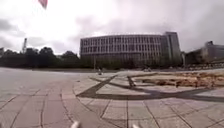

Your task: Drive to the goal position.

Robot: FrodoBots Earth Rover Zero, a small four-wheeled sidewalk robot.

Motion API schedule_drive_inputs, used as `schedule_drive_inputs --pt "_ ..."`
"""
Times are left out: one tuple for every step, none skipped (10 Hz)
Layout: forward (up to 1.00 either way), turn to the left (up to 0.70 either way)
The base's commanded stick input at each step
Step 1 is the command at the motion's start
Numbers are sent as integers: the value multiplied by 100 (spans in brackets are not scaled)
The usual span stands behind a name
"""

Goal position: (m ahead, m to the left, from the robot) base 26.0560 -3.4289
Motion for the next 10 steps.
schedule_drive_inputs --pt "70 0" --pt "70 0" --pt "70 0" --pt "70 0" --pt "70 0" --pt "70 0" --pt "70 0" --pt "70 0" --pt "70 0" --pt "70 0"
